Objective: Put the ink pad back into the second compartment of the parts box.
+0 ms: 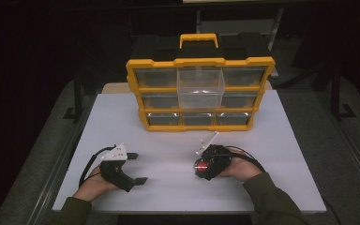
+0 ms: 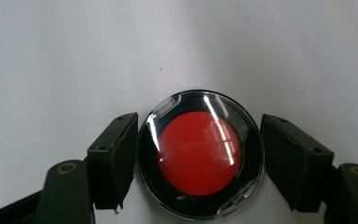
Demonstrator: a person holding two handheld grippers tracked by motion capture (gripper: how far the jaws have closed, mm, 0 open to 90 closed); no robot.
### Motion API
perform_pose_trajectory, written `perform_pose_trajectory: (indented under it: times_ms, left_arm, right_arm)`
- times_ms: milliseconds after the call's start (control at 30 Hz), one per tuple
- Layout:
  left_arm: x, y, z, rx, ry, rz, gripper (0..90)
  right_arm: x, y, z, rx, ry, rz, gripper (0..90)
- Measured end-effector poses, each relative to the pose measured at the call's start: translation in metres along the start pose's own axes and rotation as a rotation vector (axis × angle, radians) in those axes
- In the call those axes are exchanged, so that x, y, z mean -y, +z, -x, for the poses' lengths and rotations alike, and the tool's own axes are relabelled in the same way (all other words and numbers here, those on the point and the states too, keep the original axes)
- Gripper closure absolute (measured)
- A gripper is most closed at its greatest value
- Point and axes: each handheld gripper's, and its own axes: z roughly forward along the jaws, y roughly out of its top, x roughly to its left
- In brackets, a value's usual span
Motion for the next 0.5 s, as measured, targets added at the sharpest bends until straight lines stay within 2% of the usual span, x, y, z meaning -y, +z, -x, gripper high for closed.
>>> perform_pose_trajectory:
  times_ms: [300, 500]
  left_arm:
    - [0.001, 0.0, -0.001, -0.003, -0.006, 0.001, 0.0]
    - [0.0, 0.001, -0.001, -0.001, -0.005, -0.006, 0.0]
  right_arm:
    - [0.0, -0.001, 0.002, 0.018, 0.023, -0.003, 28.9]
    - [0.004, -0.01, 0.007, 0.022, 0.055, 0.008, 28.9]
